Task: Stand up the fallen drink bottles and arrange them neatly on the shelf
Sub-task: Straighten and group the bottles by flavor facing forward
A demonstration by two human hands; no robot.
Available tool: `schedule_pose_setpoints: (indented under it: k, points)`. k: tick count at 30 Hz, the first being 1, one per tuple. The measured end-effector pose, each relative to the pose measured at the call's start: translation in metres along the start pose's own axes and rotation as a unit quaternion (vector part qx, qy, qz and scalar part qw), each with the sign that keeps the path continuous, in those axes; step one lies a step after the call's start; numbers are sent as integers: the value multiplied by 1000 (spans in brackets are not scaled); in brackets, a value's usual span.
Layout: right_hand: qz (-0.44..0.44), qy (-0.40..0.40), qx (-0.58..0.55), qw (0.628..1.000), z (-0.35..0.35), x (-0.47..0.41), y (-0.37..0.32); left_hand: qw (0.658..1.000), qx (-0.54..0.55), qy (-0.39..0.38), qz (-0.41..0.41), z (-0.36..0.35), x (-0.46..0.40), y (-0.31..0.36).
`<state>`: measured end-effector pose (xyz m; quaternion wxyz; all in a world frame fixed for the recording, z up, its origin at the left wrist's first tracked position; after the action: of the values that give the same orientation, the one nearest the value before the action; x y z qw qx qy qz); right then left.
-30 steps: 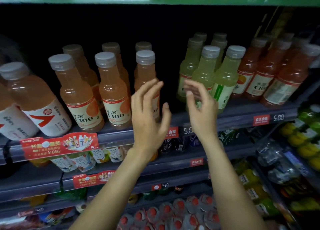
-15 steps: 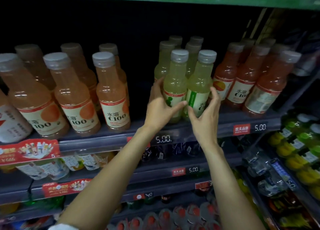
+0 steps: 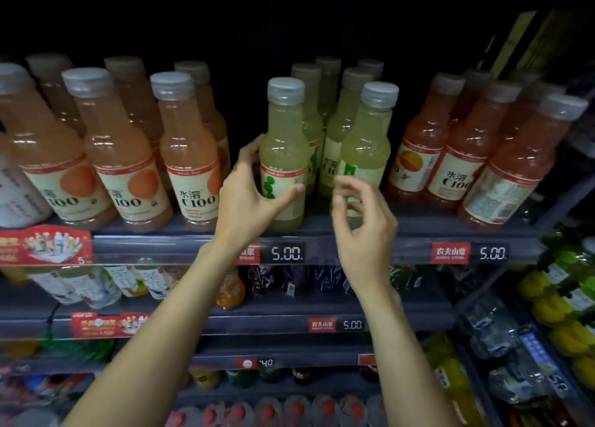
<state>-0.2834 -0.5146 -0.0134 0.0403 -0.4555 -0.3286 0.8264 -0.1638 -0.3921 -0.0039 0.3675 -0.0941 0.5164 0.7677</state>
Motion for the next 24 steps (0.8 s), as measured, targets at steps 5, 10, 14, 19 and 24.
schedule_pose_setpoints:
  k: [5,10,14,19,24]
  points:
    - [-60,-157,-141,976,-37,-25,-14,1000,19,6,-11,9,15,1]
    - [-86,-179,-169,965,-47,-37,-17,999,30,-29,-13,22,30,-7]
    - [-92,-221,-205,949,-49,-42,-11,996,81,-39,-10,24,32,-4]
    - [-113,-268,-245,925,-46,-45,-10,997,73,-25,-23,16,31,-9]
    - [-82,-228,-116,963,-48,-47,-15,997,-37,67,-17,4,35,-3]
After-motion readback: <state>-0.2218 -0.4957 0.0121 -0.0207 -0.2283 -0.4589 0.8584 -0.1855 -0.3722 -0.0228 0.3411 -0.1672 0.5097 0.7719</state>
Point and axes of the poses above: each hand's wrist, its own x-axis away from the middle knuckle, its own z-axis out of the back of the hand, y = z × x, the point moved 1 cm from there along -x, towards the middle knuckle, and after that the axes turned 8 degrees about -y, right-handed, at the moved point
